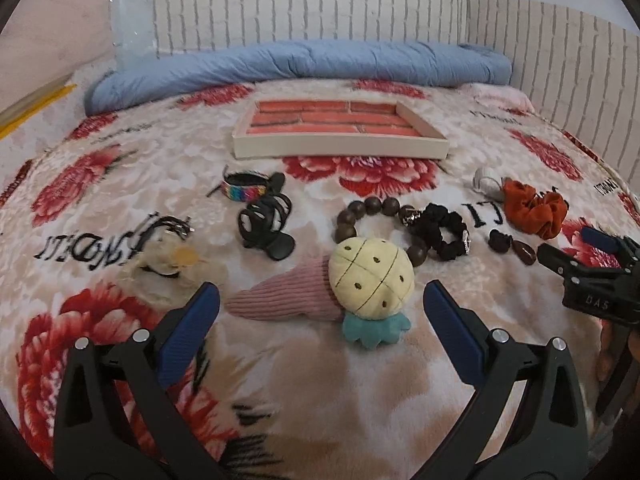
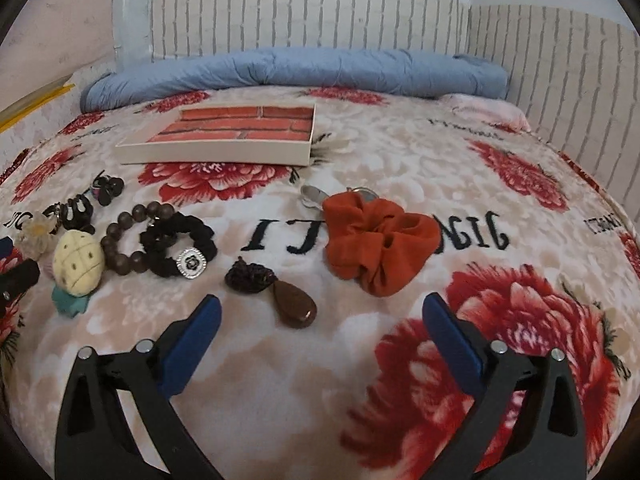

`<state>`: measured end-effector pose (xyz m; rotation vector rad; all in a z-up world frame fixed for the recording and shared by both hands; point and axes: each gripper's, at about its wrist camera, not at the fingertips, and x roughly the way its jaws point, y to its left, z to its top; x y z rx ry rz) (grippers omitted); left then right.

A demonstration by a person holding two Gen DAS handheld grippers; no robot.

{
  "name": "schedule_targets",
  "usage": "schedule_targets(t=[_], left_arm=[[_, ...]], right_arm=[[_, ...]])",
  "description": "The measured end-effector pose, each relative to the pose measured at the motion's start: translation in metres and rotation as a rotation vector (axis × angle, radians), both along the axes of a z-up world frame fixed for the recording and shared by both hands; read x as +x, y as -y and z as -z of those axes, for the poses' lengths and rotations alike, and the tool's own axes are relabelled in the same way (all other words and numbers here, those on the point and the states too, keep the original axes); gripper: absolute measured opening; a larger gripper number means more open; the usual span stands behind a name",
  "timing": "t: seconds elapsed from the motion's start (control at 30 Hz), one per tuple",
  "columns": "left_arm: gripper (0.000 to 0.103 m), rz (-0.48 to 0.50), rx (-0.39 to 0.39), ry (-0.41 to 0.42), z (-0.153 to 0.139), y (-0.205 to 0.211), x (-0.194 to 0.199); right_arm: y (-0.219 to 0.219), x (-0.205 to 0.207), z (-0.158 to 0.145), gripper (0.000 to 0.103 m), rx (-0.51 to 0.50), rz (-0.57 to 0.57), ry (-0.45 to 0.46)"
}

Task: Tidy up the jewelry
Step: 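Grasp the plush pineapple with the left tool while the right tool grasps the brown teardrop pendant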

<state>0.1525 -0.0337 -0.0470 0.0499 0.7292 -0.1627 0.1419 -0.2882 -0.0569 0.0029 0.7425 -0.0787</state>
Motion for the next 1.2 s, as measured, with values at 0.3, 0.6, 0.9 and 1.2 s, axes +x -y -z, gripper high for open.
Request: schedule_targets(t=[0.3,0.6,0.9,1.2], left_arm=[[0.093,0.029,0.006,-0.059,0.010,0.007,0.023],[0.086,0.054,-0.019,-0.111,0.020,0.011,0.041],[0.076,0.101,-0.042,-0.148,0.022,0.016,0.052],[0.060,0.118,-0.058,-0.168,0.026,0.015,0.054]], right_arm=[[0.005,0.023,0.020,0.062,0.051,-0.005,-0.113],[0.004,0.035,0.022,0.061,0.038,-0.020,-0.136],[-0.006,0.036,0.009,0.061,0.061,-0.063,-0.101],[-0.019,0.049,0.018,0.061,0.091,-0.080,-0.139]])
